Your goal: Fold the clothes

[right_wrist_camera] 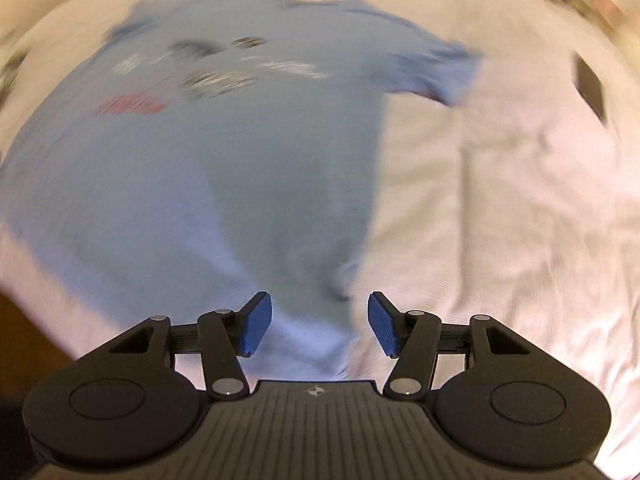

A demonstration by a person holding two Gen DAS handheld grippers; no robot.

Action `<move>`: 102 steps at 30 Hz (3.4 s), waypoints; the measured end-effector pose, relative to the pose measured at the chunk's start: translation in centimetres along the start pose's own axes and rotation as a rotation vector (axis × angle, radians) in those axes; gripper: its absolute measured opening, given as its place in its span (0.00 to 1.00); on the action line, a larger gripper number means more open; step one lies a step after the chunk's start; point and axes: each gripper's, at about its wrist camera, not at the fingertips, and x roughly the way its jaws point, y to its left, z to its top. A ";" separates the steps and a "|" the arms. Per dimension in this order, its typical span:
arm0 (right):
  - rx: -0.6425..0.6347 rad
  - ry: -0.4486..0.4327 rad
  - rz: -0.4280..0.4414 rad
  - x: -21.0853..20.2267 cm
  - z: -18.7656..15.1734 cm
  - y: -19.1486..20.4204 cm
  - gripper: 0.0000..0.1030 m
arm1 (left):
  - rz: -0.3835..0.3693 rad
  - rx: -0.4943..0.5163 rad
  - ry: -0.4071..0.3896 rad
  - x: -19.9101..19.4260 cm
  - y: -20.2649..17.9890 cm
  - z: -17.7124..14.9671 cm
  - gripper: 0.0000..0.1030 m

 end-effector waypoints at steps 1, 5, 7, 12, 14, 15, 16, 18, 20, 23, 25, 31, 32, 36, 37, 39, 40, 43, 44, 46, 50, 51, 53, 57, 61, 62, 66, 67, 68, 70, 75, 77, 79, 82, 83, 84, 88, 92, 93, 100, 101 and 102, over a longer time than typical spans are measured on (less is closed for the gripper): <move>0.051 -0.006 0.022 0.6 0.2 -1.1 0.54 | 0.007 0.020 0.013 0.3 -0.3 -0.1 0.13; 0.169 -0.003 0.112 3.1 1.3 -4.2 0.42 | 0.090 0.093 0.083 1.8 -1.4 0.0 0.15; 0.163 0.011 0.077 3.6 1.4 -4.9 0.39 | 0.131 0.115 0.115 1.8 -1.6 -0.1 0.15; 0.116 0.002 -0.023 2.1 1.0 -5.5 0.43 | 0.204 0.173 0.088 -0.2 -3.5 1.3 0.15; 0.075 -0.030 0.009 1.4 1.9 -4.7 0.42 | 0.195 0.175 0.038 -0.7 -4.5 2.4 0.15; 0.049 -0.037 0.049 1.7 2.6 -3.9 0.42 | 0.191 0.172 0.015 -0.5 -5.1 3.1 0.17; 0.023 -0.044 0.089 2.0 3.3 -3.2 0.43 | 0.190 0.172 0.004 0.1 -5.6 3.8 0.18; -0.028 -0.057 0.169 2.6 4.8 -1.7 0.43 | 0.189 0.184 -0.013 1.3 -6.7 5.1 0.21; -0.080 -0.071 0.249 3.1 6.2 -0.2 0.43 | 0.195 0.201 -0.018 3.0 -7.8 6.1 0.23; -0.143 -0.049 0.301 5.2 7.5 1.8 0.43 | 0.238 0.212 0.009 5.3 -8.1 6.3 0.24; -0.143 -0.013 0.321 6.2 7.2 2.1 0.43 | 0.282 0.222 0.068 6.8 -8.0 5.7 0.24; -0.119 0.073 0.382 6.1 4.4 0.1 0.44 | 0.343 0.177 0.169 6.2 -6.5 4.5 0.18; -0.125 0.086 0.382 5.9 3.9 -0.3 0.44 | 0.354 0.167 0.183 5.9 -6.4 4.5 0.17; -0.125 0.135 0.362 5.3 2.4 -1.9 0.44 | 0.402 0.146 0.229 4.7 -5.8 4.4 0.17; -0.112 0.146 0.358 5.0 2.1 -2.4 0.44 | 0.415 0.148 0.231 4.3 -5.9 4.5 0.18; -0.078 0.150 0.357 4.4 2.1 -3.1 0.44 | 0.443 0.158 0.220 3.4 -6.3 4.8 0.22; -0.060 0.143 0.354 3.9 2.3 -3.3 0.44 | 0.456 0.167 0.211 2.9 -6.4 5.0 0.25; -0.038 0.101 0.348 2.6 3.3 -3.4 0.47 | 0.489 0.213 0.176 1.3 -6.9 5.9 0.29; -0.037 0.088 0.342 2.2 3.7 -3.1 0.47 | 0.498 0.230 0.164 0.8 -7.0 6.3 0.29; -0.037 0.063 0.331 1.6 5.0 -2.5 0.47 | 0.513 0.268 0.144 -0.2 -7.3 7.3 0.31; -0.031 0.005 0.315 0.8 7.6 0.3 0.48 | 0.543 0.361 0.101 -2.7 -6.1 10.1 0.31; -0.033 -0.007 0.314 0.8 8.5 1.3 0.48 | 0.545 0.382 0.089 -3.3 -5.7 10.8 0.33; -0.043 -0.036 0.308 0.8 10.4 3.4 0.48 | 0.531 0.409 0.067 -4.2 -4.2 12.5 0.35; -0.052 -0.079 0.279 1.2 13.6 8.7 0.49 | 0.475 0.439 0.020 -5.4 -0.2 16.5 0.37; -0.030 -0.080 0.225 2.0 16.2 14.9 0.51 | 0.413 0.433 -0.030 -6.3 3.6 20.2 0.39; -0.013 -0.076 0.219 2.3 16.8 16.3 0.52 | 0.394 0.409 -0.046 -6.4 4.4 20.9 0.41; 0.013 -0.061 0.203 3.4 19.2 21.4 0.52 | 0.329 0.356 -0.072 -6.2 6.9 22.8 0.42; 0.003 -0.058 0.201 3.6 19.8 22.5 0.52 | 0.315 0.352 -0.070 -6.1 7.3 23.1 0.42; -0.008 -0.055 0.199 3.7 20.4 23.5 0.52 | 0.302 0.349 -0.068 -5.9 7.8 23.3 0.42; -0.028 -0.048 0.194 4.1 21.6 25.6 0.53 | 0.295 0.360 -0.052 -5.6 8.2 23.5 0.42; -0.001 0.013 0.161 4.7 23.4 27.8 0.55 | 0.305 0.382 -0.046 -6.2 7.5 23.2 0.43; 0.035 0.042 0.130 4.5 23.4 27.5 0.62 | 0.315 0.397 -0.048 -6.9 6.6 23.0 0.46; 0.072 0.060 0.088 4.1 23.3 26.8 0.65 | 0.327 0.404 -0.057 -7.9 5.3 22.6 0.50; 0.139 0.080 0.038 2.8 22.7 25.1 0.80 | 0.343 0.405 -0.076 -9.6 3.0 21.9 0.59; 0.163 0.081 0.025 2.2 22.5 24.5 0.85 | 0.346 0.408 -0.079 -9.9 2.2 21.6 0.59; 0.186 0.075 0.017 1.5 22.3 23.8 0.87 | 0.349 0.410 -0.083 -10.2 1.4 21.3 0.60; 0.266 0.044 -0.031 -1.4 20.8 21.7 0.87 | 0.349 0.424 -0.085 -11.1 -1.7 20.1 0.64; 0.391 0.033 -0.070 -3.9 18.7 19.9 0.87 | 0.341 0.504 -0.073 -10.9 -4.8 18.7 0.71; 0.420 0.028 -0.081 -4.6 18.2 19.6 0.87 | 0.340 0.535 -0.067 -10.9 -5.6 18.4 0.72; 0.615 -0.028 -0.190 -9.5 14.6 21.2 0.87 | 0.258 0.748 -0.057 -12.6 -8.3 16.2 0.78; 0.641 -0.034 -0.206 -10.0 14.1 21.7 0.87 | 0.244 0.777 -0.060 -13.2 -8.4 15.8 0.78; 0.669 -0.039 -0.222 -10.5 13.5 22.5 0.87 | 0.231 0.806 -0.063 -13.9 -8.4 15.3 0.78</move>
